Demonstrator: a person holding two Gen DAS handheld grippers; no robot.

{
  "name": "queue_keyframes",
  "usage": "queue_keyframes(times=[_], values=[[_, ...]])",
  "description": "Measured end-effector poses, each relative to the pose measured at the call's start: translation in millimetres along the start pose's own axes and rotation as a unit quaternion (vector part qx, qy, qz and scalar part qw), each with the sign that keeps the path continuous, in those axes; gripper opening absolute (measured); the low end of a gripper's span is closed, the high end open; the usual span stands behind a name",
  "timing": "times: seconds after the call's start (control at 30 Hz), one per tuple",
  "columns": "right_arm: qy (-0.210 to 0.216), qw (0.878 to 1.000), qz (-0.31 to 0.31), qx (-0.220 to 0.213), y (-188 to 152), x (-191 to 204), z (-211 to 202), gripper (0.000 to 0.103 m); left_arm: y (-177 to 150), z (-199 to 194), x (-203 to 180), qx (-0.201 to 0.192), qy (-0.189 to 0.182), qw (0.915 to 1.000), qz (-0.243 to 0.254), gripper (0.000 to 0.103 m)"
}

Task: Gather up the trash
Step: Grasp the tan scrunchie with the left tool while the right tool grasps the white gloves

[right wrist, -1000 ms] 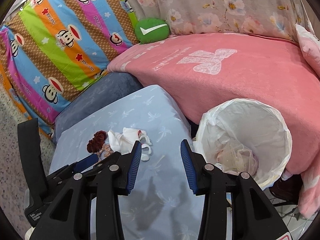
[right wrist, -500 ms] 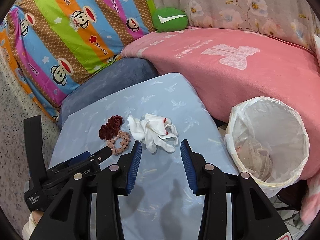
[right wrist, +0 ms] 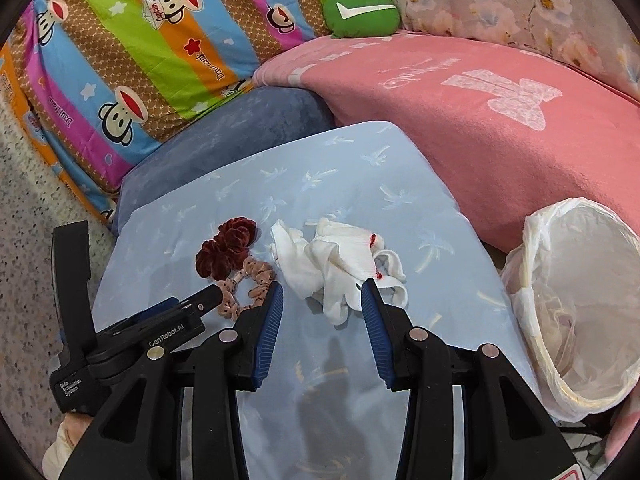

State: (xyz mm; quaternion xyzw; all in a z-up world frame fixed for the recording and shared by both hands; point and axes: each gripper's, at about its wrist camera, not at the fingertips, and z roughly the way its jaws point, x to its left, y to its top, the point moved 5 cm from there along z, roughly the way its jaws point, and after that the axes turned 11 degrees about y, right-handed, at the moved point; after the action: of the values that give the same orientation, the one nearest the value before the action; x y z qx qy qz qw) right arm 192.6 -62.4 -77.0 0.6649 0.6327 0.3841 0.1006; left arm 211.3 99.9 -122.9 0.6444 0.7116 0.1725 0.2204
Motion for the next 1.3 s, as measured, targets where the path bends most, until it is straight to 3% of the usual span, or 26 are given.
queue_keyframes(times=[0.1,0.3,0.37,0.43,0.53,0.8,1.3], values=[[-0.001,1.0,0.004,0.004,6.5,-3.3,16.4,0.041,3.3,11.9,0.9,0.008,0.0,1.0,-0.002,0.067],[-0.007,1.0,0.013,0.02,10.5,-13.4,47.9,0.04,2.6,28.1,-6.2,0.027,-0.009,0.9996,0.006,0.05],[-0.007,0.999,0.016,0.027,9.2,-16.1,56.0,0.036,1.9,27.4,-9.5,0.023,-0.011,0.9995,0.016,0.044],[-0.004,0.999,0.019,0.038,5.5,-16.4,62.7,0.019,-0.1,27.2,-11.3,0.025,-0.014,0.9994,0.021,0.027],[0.001,0.999,0.018,0.046,-2.6,-14.0,63.8,0.008,-3.3,25.9,-12.5,0.033,-0.024,0.9989,0.024,0.015],[0.023,0.999,0.009,0.035,-20.0,6.5,27.3,0.005,-13.8,-12.3,-17.2,0.008,-0.037,0.9986,0.037,0.013],[0.042,0.998,-0.017,-0.045,-14.3,33.8,-75.6,0.005,-13.2,-96.9,-39.6,-0.069,-0.055,0.9947,0.052,0.012]])
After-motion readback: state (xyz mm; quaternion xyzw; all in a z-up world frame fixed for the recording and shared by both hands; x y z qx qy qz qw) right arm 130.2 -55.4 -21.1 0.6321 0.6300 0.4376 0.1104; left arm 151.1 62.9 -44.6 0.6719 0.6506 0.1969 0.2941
